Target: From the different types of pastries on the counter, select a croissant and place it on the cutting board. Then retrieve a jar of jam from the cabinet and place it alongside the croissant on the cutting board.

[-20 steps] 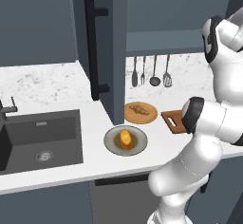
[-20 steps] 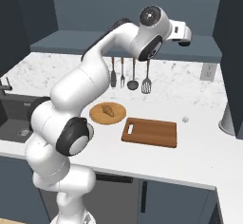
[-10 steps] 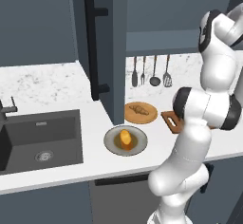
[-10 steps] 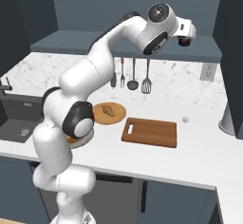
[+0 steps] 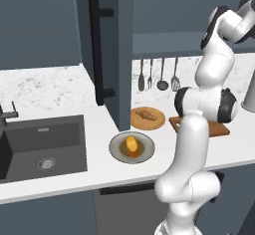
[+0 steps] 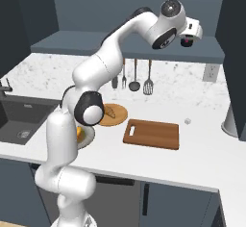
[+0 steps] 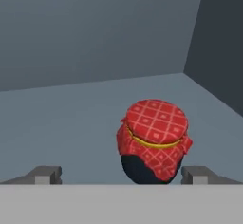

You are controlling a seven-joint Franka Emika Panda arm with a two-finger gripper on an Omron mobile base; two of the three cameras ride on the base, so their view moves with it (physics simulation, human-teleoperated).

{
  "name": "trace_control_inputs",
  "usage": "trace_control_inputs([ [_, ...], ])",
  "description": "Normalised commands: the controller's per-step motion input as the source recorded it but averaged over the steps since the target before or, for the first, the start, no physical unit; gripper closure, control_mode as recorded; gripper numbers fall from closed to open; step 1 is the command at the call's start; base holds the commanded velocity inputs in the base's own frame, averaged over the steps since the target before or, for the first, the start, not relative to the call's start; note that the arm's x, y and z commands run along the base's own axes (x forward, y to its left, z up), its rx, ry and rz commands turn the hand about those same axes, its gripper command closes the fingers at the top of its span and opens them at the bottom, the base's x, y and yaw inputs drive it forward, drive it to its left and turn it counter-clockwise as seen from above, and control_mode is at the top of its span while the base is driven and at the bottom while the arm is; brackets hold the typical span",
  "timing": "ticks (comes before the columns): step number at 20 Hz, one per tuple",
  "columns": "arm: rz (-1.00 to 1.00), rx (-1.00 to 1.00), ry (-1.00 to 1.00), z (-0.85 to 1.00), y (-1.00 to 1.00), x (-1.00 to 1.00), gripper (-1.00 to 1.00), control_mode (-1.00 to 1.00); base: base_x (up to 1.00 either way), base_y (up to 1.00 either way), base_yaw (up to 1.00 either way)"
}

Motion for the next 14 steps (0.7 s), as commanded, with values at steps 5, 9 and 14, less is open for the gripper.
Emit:
trace_control_inputs([
  [5, 0.0, 0.01, 0.0, 0.0, -0.07, 0.02, -1.0, -1.0, 0.0, 0.0, 0.0],
  [9, 0.0, 0.04, 0.01, 0.0, -0.24, 0.13, -1.0, -1.0, 0.0, 0.0, 0.0],
  [14, 0.0, -0.01, 0.04, -0.09, 0.0, 0.03, -1.0, -1.0, 0.0, 0.0, 0.0],
])
